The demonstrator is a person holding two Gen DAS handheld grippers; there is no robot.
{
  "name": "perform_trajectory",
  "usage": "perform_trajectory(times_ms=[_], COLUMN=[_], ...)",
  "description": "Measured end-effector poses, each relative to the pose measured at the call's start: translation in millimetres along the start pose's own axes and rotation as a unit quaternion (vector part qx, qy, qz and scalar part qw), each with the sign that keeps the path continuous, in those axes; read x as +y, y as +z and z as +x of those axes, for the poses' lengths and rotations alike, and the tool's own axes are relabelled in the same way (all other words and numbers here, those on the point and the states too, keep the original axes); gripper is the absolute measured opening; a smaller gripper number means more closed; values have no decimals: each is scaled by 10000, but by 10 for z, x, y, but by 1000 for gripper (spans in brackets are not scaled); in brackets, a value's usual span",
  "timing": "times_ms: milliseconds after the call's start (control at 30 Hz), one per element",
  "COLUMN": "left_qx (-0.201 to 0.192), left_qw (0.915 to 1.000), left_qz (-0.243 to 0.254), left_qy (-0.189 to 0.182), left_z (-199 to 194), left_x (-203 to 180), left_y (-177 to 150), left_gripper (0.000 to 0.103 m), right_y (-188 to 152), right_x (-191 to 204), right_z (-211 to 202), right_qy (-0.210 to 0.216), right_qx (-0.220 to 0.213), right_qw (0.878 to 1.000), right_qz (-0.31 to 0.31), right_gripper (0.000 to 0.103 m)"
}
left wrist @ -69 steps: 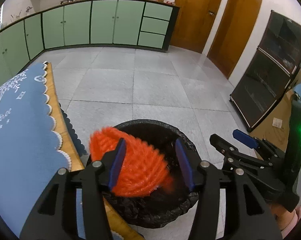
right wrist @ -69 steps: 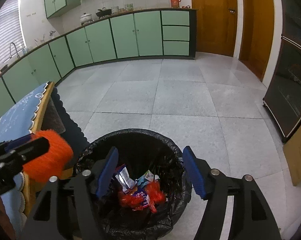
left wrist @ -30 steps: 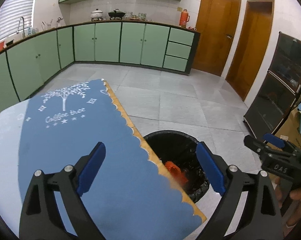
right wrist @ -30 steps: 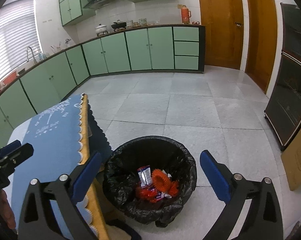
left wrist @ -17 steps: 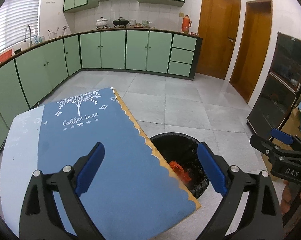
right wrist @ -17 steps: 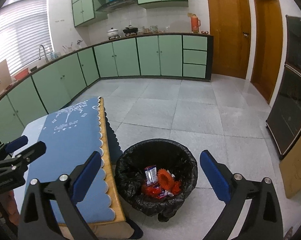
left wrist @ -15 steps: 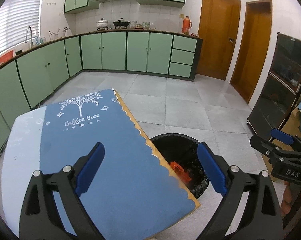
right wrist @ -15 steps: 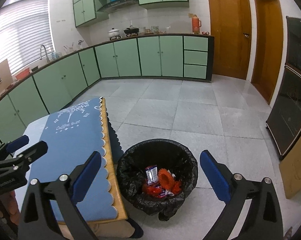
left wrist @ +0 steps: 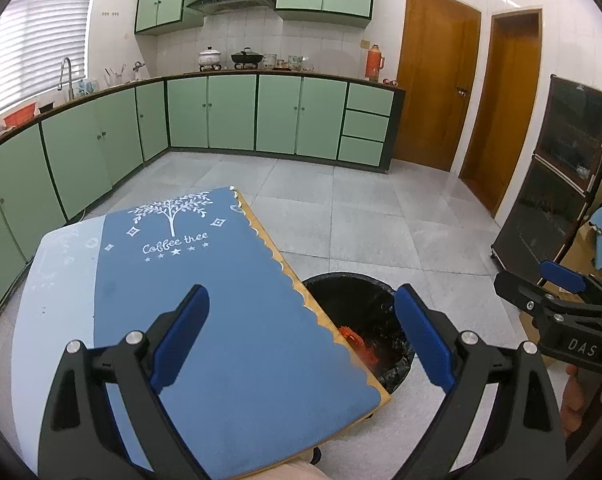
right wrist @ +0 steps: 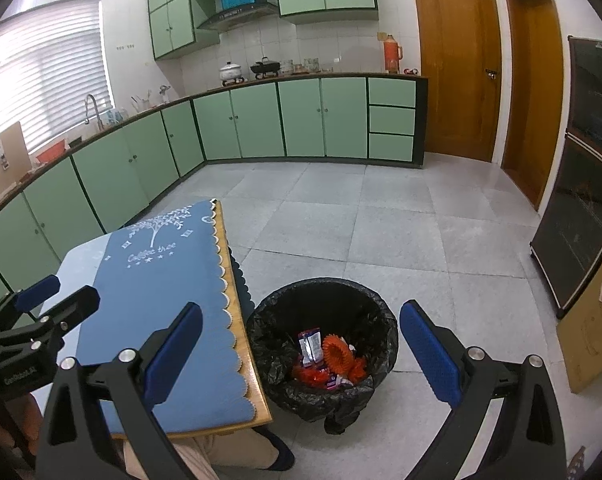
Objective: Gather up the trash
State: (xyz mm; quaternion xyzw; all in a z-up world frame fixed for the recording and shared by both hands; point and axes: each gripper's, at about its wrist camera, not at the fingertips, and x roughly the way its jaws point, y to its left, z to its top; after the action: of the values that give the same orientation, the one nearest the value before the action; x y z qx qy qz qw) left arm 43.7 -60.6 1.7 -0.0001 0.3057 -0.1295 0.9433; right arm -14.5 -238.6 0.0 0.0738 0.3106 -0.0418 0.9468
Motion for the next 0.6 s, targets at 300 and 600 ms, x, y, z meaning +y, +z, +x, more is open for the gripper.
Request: perform_trajectory(times_ms=[300, 600], left_qx=[-50, -86], left_qw=[10000, 9999], left_qz=[-47, -93], left_qy=[2, -1], left_z=[-36, -55], left_x=[8, 21], left_y=[-9, 1], left_gripper=[91, 91], right_y=[-4, -13], right_x=[27, 60], right_z=[-42, -62], right_qy=[35, 10], right_qx=[-75, -165], right_qw=[10000, 9998], right_qz=[-10, -96], right_gripper=[97, 97])
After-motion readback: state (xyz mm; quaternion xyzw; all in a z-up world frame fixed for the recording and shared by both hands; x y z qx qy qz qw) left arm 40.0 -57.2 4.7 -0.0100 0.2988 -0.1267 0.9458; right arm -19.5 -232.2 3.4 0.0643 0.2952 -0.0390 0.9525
